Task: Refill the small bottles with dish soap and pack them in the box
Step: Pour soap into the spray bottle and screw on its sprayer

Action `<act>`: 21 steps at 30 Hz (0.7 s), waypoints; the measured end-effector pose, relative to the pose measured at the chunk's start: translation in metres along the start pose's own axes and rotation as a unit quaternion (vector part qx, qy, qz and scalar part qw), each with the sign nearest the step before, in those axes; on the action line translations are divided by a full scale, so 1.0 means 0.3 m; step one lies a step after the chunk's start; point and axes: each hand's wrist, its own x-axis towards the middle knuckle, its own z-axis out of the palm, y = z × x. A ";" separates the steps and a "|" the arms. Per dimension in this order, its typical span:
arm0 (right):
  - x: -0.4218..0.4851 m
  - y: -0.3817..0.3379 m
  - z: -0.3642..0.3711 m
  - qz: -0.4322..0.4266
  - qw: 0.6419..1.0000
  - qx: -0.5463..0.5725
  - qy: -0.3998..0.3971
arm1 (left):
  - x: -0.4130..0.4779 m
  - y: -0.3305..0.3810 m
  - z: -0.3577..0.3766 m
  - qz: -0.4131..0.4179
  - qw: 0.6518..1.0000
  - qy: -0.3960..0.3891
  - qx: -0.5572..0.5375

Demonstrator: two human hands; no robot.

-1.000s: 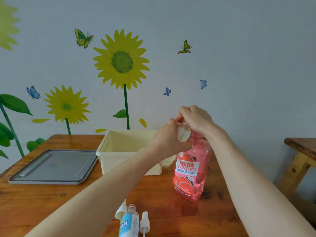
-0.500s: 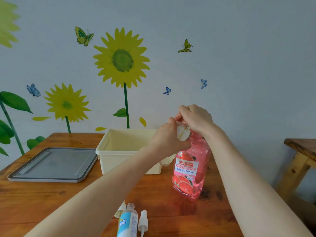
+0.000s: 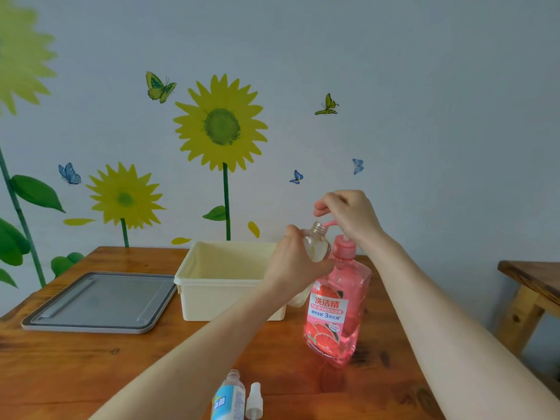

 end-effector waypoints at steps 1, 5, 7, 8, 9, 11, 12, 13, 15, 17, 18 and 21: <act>-0.005 -0.006 0.000 -0.009 1.000 0.018 0.013 | -0.006 0.002 -0.001 0.003 1.000 0.006 -0.005; -0.012 -0.015 -0.002 -0.022 0.998 0.036 0.044 | -0.022 0.003 0.011 -0.007 1.000 0.014 -0.020; -0.017 -0.026 -0.006 -0.033 0.997 0.026 0.062 | -0.028 0.000 0.012 -0.019 0.999 0.020 -0.025; -0.019 -0.033 -0.009 -0.037 0.997 0.026 0.068 | -0.031 -0.002 0.009 -0.027 0.999 0.023 -0.027; -0.022 -0.042 -0.010 -0.041 0.996 0.029 0.070 | -0.034 -0.005 0.005 -0.035 0.999 0.026 -0.028; -0.030 -0.062 -0.011 -0.046 0.996 0.022 0.069 | -0.040 -0.009 -0.008 -0.043 0.998 0.036 -0.036; -0.034 -0.073 -0.007 -0.046 0.997 0.011 0.066 | -0.042 -0.010 -0.018 -0.044 0.997 0.042 -0.043; -0.037 -0.081 -0.002 -0.045 0.997 -0.004 0.061 | -0.043 -0.009 -0.028 -0.042 0.996 0.050 -0.053; -0.045 -0.099 0.016 -0.054 0.996 -0.042 0.052 | -0.044 -0.003 -0.056 -0.039 0.995 0.072 -0.062; -0.061 -0.115 0.040 -0.077 0.994 -0.068 0.042 | -0.045 0.007 -0.090 -0.037 0.993 0.098 -0.059; -0.071 -0.126 0.052 -0.090 0.993 -0.074 0.033 | -0.049 0.010 -0.108 -0.036 0.992 0.109 -0.058; -0.107 -0.156 0.090 -0.088 0.994 -0.065 -0.025 | -0.064 0.015 -0.160 -0.034 0.989 0.131 -0.060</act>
